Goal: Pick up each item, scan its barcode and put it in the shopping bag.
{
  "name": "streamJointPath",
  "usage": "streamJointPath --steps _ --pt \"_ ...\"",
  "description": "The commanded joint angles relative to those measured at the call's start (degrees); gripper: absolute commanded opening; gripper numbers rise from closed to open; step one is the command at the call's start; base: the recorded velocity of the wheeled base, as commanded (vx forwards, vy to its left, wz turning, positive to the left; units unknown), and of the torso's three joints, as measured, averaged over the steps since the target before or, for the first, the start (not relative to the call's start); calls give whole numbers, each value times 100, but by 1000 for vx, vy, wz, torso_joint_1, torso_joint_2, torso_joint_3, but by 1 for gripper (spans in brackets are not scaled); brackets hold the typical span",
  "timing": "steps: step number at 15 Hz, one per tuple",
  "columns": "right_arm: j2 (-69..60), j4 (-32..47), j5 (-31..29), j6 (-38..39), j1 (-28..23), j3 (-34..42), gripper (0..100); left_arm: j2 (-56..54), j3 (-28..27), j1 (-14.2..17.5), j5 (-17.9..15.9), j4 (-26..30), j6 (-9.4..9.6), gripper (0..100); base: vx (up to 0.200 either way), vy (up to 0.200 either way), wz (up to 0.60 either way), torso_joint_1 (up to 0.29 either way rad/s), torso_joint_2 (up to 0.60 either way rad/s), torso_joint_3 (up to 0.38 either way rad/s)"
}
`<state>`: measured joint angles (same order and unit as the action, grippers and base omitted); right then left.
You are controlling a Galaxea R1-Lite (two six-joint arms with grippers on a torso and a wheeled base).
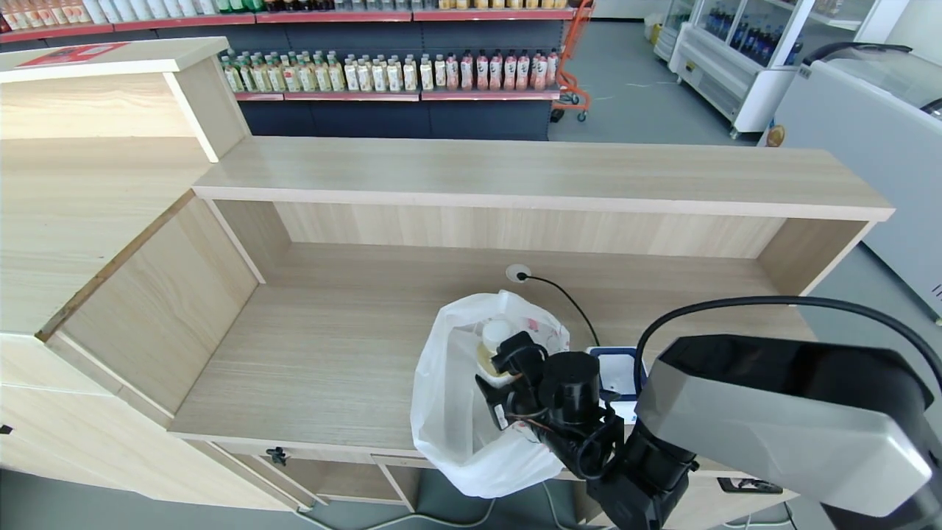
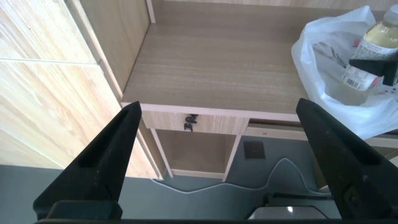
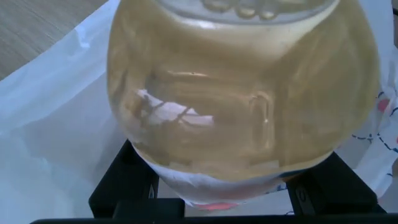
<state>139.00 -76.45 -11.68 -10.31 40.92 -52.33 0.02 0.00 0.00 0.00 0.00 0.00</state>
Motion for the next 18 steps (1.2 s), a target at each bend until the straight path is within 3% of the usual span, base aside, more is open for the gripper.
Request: streamJointPath --steps 1,8,13,14,18 --pt "426 -19 8 -59 30 -286 0 -2 0 0 0 0 0 100 0 0 0 0 0 0" --pt "1121 -28 8 -173 65 -1288 0 -2 0 0 0 0 0 100 0 0 0 0 0 0" --pt "1270 -151 -1 -173 126 -1306 0 -2 0 0 0 0 0 100 0 0 0 0 0 0" --pt "1253 -160 -10 -173 126 -1297 100 -2 0 0 0 -9 0 100 0 0 0 0 0 0" --pt "813 -98 8 -50 109 -1191 100 -2 0 0 0 -9 0 100 0 0 0 0 0 0"
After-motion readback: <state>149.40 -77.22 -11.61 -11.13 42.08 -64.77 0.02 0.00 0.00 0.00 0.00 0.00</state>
